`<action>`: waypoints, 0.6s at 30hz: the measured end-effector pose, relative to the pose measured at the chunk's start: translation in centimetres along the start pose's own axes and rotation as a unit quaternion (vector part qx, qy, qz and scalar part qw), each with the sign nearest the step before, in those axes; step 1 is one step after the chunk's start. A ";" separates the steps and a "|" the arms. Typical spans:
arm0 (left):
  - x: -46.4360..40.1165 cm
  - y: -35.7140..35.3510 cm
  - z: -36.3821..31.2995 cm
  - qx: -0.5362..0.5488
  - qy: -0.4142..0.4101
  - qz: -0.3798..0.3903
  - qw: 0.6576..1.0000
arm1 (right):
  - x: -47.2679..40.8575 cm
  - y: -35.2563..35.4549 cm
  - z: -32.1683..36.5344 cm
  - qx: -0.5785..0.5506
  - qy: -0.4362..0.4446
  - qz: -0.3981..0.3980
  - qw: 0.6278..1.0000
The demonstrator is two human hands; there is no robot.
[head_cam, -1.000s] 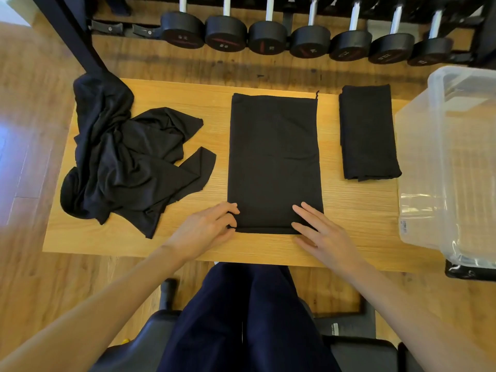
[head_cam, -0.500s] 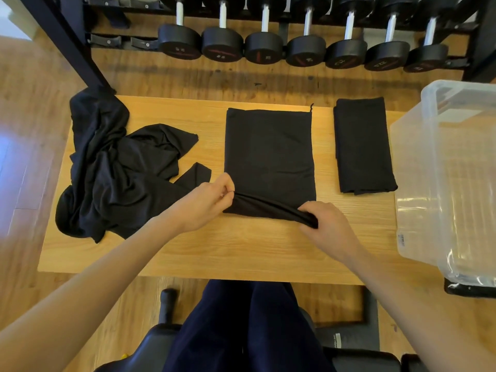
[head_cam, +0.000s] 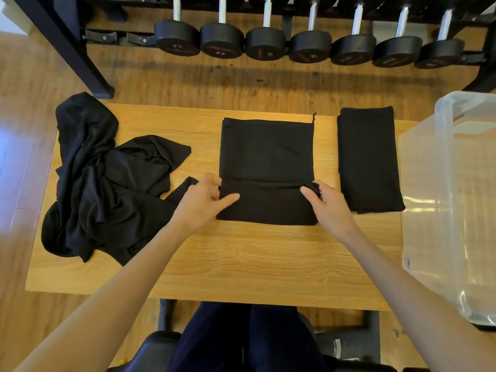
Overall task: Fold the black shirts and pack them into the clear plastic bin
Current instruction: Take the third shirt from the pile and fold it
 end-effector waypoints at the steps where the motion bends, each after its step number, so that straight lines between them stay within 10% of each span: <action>1: 0.0 -0.2 0.2 -0.021 -0.009 -0.010 1.000 | 0.0 -0.1 -0.1 0.022 -0.001 -0.017 1.000; 18: 0.4 -0.2 -0.8 -0.118 -0.036 -0.142 0.982 | 0.2 0.7 1.3 0.157 0.009 -0.172 0.973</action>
Point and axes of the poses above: each hand's wrist, its own x-axis away from the middle knuckle, its own y-axis out of the back of the hand, z = x × y, the point moved 8 cm from there along -x, towards the middle knuckle, and after that the axes turned 5 degrees about z, right-handed, at the moved point
